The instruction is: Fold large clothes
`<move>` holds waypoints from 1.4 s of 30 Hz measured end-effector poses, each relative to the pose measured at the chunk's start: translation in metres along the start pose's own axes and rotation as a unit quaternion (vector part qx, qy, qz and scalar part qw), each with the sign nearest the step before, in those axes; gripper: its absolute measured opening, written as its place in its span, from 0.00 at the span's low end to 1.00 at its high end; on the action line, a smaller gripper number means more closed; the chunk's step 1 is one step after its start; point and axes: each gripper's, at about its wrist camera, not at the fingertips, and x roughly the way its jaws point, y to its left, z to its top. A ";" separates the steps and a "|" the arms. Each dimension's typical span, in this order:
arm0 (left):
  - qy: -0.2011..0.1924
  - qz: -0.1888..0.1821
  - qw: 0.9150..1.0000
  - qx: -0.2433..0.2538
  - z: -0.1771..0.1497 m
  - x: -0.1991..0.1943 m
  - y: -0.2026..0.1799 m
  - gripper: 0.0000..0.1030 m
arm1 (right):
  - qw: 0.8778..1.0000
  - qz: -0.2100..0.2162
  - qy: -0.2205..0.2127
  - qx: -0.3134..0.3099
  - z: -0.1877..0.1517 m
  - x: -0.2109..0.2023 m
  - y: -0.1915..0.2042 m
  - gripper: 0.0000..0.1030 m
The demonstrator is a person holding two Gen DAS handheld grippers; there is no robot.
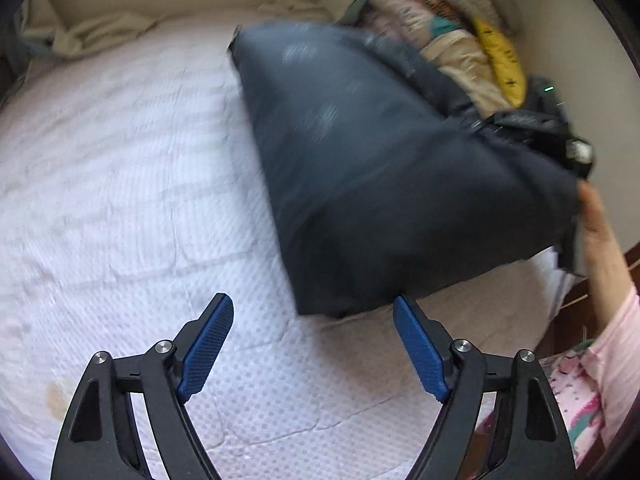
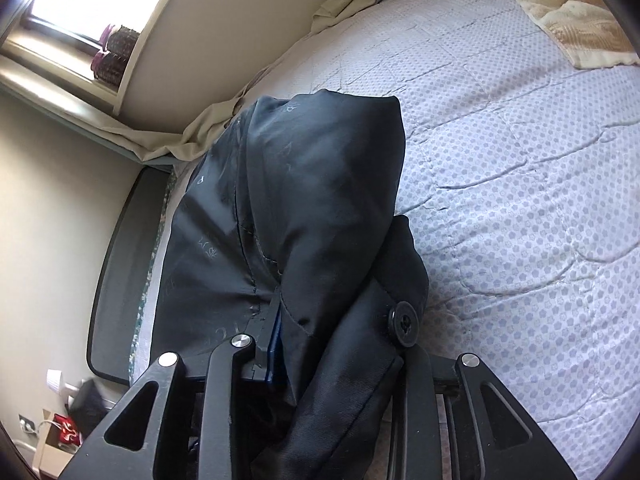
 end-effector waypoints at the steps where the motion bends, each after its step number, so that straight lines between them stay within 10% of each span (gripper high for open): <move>1: -0.011 -0.004 1.000 0.007 0.010 -0.006 -0.004 0.81 | 1.000 -0.002 0.000 -0.001 -0.001 0.000 0.000 0.25; 10: -0.046 -0.054 0.997 0.016 0.050 -0.005 -0.038 0.58 | 1.000 -0.008 0.001 0.003 0.006 0.003 0.010 0.26; 19: -0.010 -0.052 0.997 0.061 0.059 0.051 -0.046 0.60 | 0.999 0.002 0.012 0.038 0.008 0.012 -0.002 0.33; 24: 0.004 -0.061 0.997 0.045 0.056 0.069 -0.037 0.60 | 0.998 -0.029 0.009 0.058 0.010 0.010 0.005 0.65; 28: -0.003 -0.048 0.998 0.049 0.056 0.067 -0.042 0.60 | 0.995 -0.088 -0.020 0.032 0.009 -0.012 0.032 0.69; 34: -0.006 -0.039 0.998 0.043 0.058 0.065 -0.043 0.60 | 0.960 -0.216 -0.130 -0.119 -0.009 -0.071 0.113 0.57; 42: -0.010 -0.027 0.999 0.042 0.058 0.060 -0.045 0.63 | 0.968 -0.118 -0.061 -0.212 -0.037 -0.065 0.157 0.22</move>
